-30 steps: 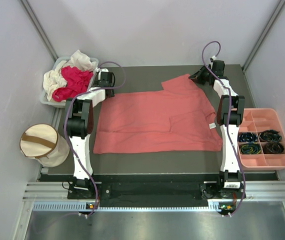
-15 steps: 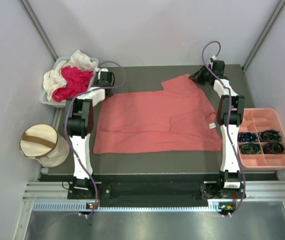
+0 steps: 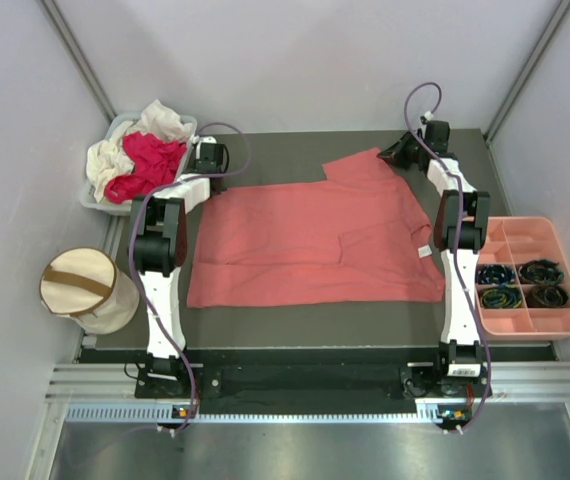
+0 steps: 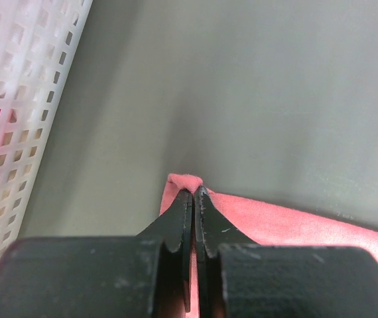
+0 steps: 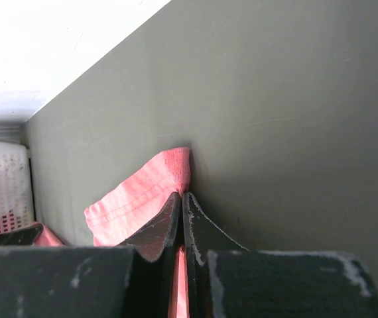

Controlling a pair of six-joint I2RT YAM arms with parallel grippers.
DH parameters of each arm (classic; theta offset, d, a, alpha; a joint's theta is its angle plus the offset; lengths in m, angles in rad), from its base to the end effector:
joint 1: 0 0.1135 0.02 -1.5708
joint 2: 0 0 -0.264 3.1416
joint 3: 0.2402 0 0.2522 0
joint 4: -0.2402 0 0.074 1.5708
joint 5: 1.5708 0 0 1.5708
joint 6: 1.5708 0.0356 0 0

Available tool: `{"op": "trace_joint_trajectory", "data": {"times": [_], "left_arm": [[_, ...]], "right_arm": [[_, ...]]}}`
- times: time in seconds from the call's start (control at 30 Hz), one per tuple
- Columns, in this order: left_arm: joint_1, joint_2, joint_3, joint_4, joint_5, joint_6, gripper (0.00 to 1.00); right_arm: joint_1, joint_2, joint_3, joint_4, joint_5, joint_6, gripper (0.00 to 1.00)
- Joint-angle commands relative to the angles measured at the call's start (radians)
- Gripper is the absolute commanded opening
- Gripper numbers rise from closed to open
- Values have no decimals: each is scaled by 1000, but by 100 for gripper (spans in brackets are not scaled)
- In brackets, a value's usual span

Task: Fold and stack the t-shirts
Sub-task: Grap the side of the flattened tshirt furthest away from the robot with both arms, then fold the other side of the tshirt into a rectangle

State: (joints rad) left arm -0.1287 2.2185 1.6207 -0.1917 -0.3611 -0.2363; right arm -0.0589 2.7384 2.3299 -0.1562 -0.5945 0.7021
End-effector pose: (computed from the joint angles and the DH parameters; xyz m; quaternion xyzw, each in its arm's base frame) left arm 0.4886 -0.0506 0.1596 -0.1172 0.9046 0.0953 0.3985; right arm 0.5990 -0.0154 0.1195 0.1800 0.8302 0.3891 0.3562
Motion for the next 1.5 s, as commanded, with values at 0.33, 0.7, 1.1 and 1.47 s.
{"op": "trace_joint_trajectory", "data": {"times": [0.33, 0.7, 1.1, 1.47], "left_arm": [[12, -94, -53, 43, 45, -41, 0], [11, -186, -106, 29, 56, -92, 0], [6, -388, -366, 58, 5, -300, 0], [-15, -557, -508, 74, -3, -370, 0]], "right_arm": [[-19, -221, -79, -54, 1, -93, 0], [-19, -434, -182, -129, 24, -162, 0], [-21, -817, -624, -112, 123, -182, 0], [-21, -1104, -923, -170, 289, -142, 0]]}}
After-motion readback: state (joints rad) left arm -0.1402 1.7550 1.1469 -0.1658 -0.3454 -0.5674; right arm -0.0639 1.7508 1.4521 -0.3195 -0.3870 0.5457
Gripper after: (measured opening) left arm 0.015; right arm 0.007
